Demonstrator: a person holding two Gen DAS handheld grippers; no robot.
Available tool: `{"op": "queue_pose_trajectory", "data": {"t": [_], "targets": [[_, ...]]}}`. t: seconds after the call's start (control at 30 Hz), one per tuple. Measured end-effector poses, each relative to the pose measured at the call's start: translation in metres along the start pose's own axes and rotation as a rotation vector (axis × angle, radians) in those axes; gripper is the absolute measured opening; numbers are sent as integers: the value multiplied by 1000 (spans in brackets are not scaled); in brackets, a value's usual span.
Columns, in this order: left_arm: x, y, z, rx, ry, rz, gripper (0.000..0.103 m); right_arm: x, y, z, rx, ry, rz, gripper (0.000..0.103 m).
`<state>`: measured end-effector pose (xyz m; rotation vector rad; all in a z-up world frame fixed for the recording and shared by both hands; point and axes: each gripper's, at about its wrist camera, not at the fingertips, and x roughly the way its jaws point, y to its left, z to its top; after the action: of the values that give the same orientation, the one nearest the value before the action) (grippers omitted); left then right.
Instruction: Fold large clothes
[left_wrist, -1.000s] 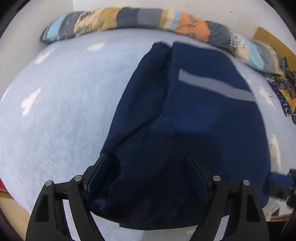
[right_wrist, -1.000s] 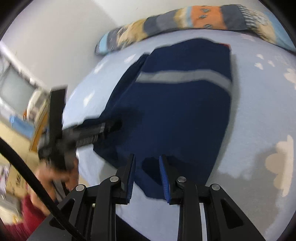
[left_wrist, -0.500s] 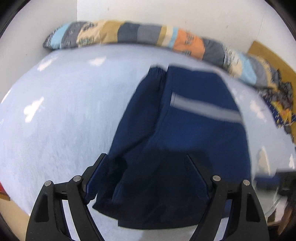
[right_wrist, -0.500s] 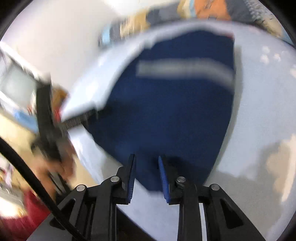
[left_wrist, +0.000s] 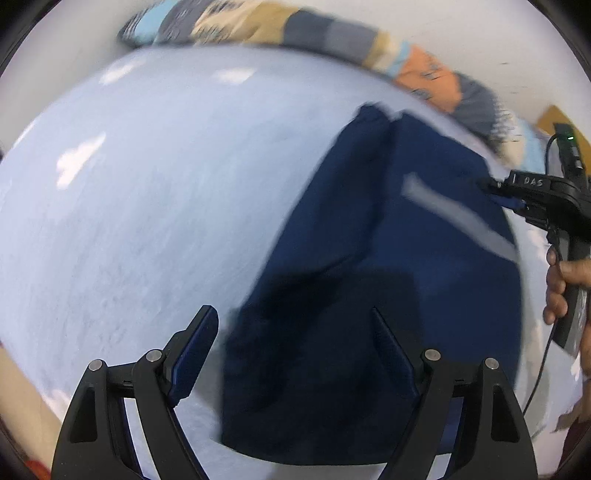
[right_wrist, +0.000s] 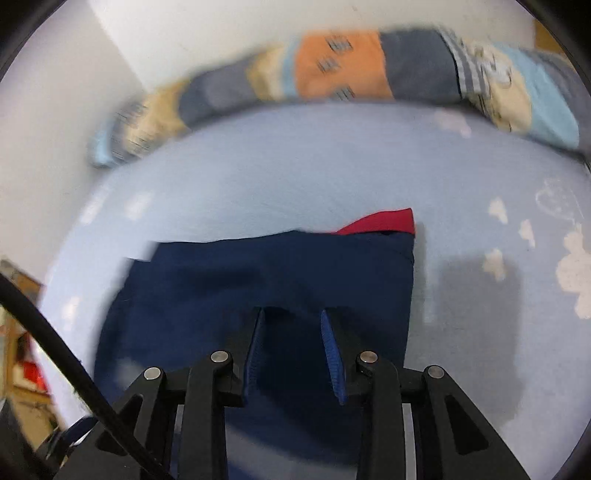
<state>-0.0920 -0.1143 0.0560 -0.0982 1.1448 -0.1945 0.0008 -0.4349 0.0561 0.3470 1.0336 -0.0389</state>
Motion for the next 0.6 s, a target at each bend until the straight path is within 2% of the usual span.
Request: {"op": "queue_pose_trajectory", "data": {"t": [0.03, 0.07, 0.13, 0.23, 0.3, 0.37, 0.4, 0.43, 0.5, 0.6], "targets": [[4, 6, -1, -27, 22, -27, 82, 15, -2, 2, 30, 75, -27, 35], [4, 9, -1, -39, 28, -34, 82, 18, 2, 5, 44, 84, -51, 35], [-2, 8, -2, -25, 11, -23, 82, 2, 31, 14, -19, 9, -73, 36], [-13, 2, -2, 0, -38, 0, 82, -17, 87, 16, -144, -97, -13, 36], [-16, 1, -2, 13, -54, 24, 82, -9, 116, 12, -181, -52, 99, 37], [-13, 1, -3, 18, -46, 35, 82, 15, 136, 3, -203, 32, 134, 39], [-11, 2, -4, 15, -40, 32, 82, 34, 144, -6, -222, 110, 133, 53], [-11, 4, -4, 7, -34, 23, 82, 48, 148, -17, -245, 163, 110, 59], [-13, 6, -2, -5, -35, 5, 82, 42, 154, -28, -300, 125, 54, 59], [-22, 12, -1, -18, -61, -6, 82, 4, 152, -39, -290, 80, 153, 60]]}}
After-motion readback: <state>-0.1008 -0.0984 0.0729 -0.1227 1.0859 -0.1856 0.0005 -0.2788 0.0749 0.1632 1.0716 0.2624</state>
